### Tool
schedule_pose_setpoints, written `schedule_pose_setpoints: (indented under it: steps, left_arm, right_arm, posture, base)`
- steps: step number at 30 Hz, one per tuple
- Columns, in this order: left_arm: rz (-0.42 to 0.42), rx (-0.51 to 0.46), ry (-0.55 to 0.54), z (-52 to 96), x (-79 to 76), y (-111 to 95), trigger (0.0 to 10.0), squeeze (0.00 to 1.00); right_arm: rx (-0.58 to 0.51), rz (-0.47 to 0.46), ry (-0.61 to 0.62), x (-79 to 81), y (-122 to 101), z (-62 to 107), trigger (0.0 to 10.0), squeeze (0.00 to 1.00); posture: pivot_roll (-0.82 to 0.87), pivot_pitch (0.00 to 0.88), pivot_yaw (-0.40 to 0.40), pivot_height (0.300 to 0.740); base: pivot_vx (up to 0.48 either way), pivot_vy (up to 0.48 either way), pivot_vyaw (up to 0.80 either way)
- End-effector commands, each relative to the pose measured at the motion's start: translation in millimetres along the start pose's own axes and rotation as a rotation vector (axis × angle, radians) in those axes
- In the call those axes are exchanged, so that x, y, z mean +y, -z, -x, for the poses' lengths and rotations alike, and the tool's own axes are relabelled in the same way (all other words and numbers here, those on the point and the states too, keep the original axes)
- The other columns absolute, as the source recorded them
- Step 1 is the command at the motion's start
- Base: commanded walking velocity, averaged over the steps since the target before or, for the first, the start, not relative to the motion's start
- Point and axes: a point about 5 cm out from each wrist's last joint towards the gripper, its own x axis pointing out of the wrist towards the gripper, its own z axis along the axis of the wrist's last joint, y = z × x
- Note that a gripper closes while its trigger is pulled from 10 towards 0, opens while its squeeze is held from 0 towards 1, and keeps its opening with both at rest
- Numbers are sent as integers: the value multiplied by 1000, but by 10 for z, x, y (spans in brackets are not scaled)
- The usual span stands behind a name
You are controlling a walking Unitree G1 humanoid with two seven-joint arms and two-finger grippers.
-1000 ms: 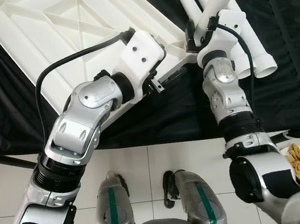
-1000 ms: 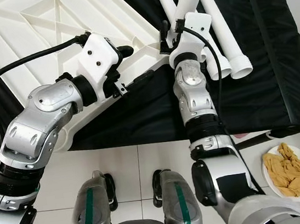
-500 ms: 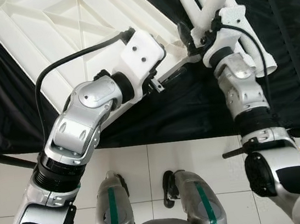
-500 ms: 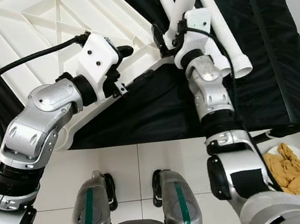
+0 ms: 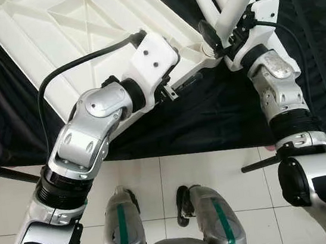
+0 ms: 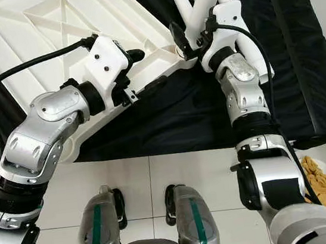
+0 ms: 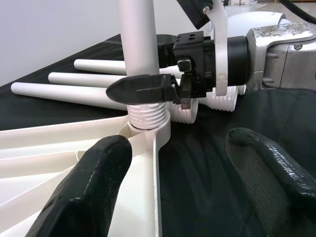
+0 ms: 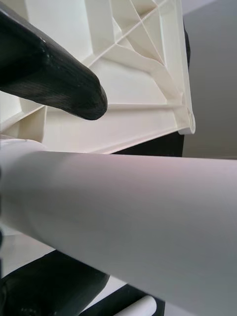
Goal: Building children table
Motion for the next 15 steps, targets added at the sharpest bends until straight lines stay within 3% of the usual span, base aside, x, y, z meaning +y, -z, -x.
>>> schedule_pose_setpoints:
  steps: [1, 8, 11, 12, 13, 14, 15]
  left_arm:
    - [-16, -6, 0, -1, 5, -27, 10000, 0]
    - [-16, -5, 3, 1, 5, -29, 10000, 0]
    - [-17, -5, 4, 2, 6, -31, 10000, 0]
    - [-18, -5, 5, 4, 7, -32, 10000, 0]
    - [-18, -5, 5, 4, 7, -32, 10000, 0]
    - [-18, -4, 5, 6, 8, -32, 10000, 0]
    - [-20, -4, 6, 6, 9, -34, 10000, 0]
  right_arm:
    - [2, 10, -30, -127, -11, 52, 10000, 0]
    - [12, 13, -88, -225, -18, 88, 10000, 0]
    - [10, 15, -101, -254, -27, 92, 9569, 0]
    - [6, 12, -112, -265, -33, 93, 8392, 0]
    - [6, 12, -112, -265, -33, 93, 8392, 0]
    - [6, 8, -128, -275, -35, 92, 6941, 0]
    - [12, 2, -149, -276, -28, 91, 7059, 0]
  posture:
    - [85, 81, -53, 740]
    - [87, 78, -48, 740]
    - [88, 76, -44, 740]
    - [88, 74, -42, 740]
    - [88, 74, -42, 740]
    - [87, 74, -39, 740]
    - [87, 74, -39, 740]
  base:
    - [0, 0, 0]
    - [0, 0, 0]
    - [0, 0, 0]
    - [0, 0, 0]
    - [0, 0, 0]
    - [0, 0, 0]
    - [0, 0, 0]
